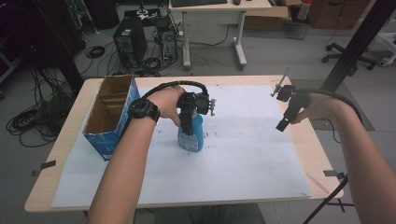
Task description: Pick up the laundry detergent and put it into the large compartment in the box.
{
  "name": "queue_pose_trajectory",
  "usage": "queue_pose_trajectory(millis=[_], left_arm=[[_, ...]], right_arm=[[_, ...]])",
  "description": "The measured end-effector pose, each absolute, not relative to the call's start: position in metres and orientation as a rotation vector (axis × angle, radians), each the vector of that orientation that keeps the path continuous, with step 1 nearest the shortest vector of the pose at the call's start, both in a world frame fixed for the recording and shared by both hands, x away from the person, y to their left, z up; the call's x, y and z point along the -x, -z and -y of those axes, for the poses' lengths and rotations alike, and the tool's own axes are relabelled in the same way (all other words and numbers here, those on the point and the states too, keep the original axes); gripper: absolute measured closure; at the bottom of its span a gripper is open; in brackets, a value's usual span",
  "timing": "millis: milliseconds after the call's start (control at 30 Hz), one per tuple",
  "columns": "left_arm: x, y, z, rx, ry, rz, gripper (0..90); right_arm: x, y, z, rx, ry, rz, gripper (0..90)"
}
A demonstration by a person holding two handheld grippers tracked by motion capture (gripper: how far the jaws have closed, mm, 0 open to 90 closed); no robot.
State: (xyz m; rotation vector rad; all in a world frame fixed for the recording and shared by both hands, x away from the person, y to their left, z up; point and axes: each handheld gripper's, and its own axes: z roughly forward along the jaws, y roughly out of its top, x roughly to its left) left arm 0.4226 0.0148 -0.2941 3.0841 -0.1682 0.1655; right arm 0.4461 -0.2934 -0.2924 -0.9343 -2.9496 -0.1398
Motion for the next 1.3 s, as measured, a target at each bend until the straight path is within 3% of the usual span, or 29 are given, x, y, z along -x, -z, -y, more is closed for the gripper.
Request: queue_pose_trajectory(millis=[533,1300], left_arm=[[-0.4246,0.2944,-0.0179,-3.075,-0.129,0.193,32.3],[-0.4265,0.2924,-0.0189,-3.089,-0.099,0.150,35.3]], right_arm=[[-0.4456,0.2944,0.2924,0.931,0.143,2.952,18.5],[-0.4460,0.2936,0.2922,0.931,0.136,2.958,18.6]])
